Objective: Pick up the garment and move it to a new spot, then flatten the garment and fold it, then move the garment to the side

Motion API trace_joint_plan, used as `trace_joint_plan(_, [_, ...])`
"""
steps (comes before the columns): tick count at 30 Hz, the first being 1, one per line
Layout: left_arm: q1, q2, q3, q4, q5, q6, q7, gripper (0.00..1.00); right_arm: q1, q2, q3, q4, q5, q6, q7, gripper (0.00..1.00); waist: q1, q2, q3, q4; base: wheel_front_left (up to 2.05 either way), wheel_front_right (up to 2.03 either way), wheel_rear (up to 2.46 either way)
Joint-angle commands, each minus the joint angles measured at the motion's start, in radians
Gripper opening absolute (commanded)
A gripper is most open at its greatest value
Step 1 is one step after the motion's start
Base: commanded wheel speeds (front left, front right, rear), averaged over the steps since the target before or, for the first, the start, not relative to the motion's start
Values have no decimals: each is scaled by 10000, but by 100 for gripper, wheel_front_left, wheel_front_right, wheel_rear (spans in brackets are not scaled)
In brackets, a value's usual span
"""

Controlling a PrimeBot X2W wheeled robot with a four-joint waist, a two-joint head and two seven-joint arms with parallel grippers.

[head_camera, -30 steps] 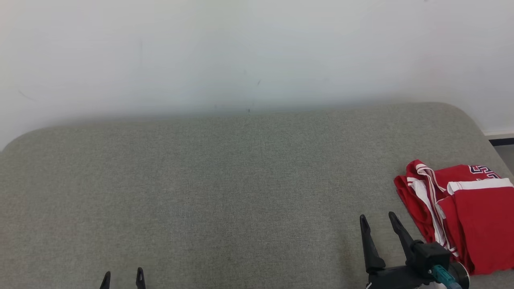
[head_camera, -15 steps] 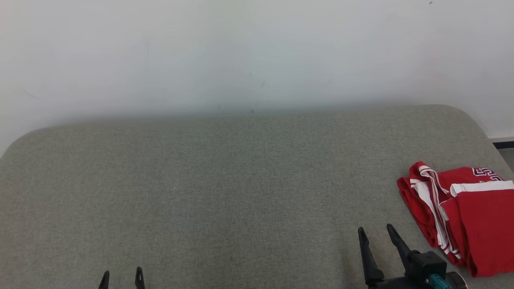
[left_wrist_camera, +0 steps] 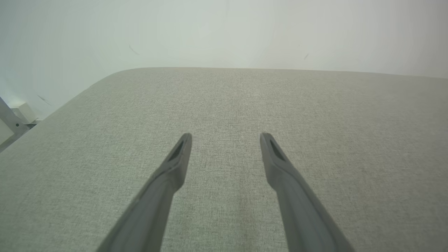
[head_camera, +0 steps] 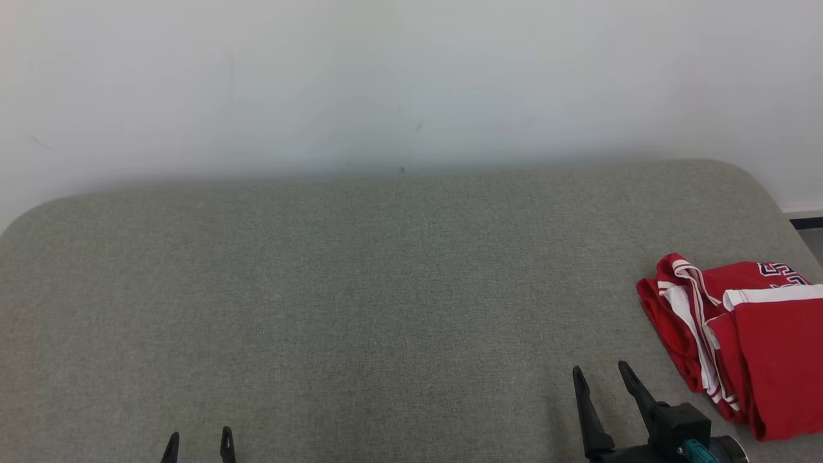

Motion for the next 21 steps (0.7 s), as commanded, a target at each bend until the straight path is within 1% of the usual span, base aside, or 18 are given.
trace_joint_plan(1, [-23,-3,-25,-2,-3,10,-31,100,-81,10,-33,55,-49,-30,8,100,0,0,14,5,0,0,0])
trace_joint_plan(3, [-6,-2,-70,-16,-111,17,-31,100,-105,12,-36,73,-63,-30,8,100,0,0,25,10,0,0,0])
trace_joint_plan(6, [8,-5,-95,24,-322,-119,-31,100,-100,7,-166,113,112,-30,8,100,0,0,43,-1,0,0,0])
trace_joint_plan(21, [-19,-4,-95,17,-510,-332,-31,100,-133,12,-203,35,257,-30,8,100,0,0,56,9,0,0,0])
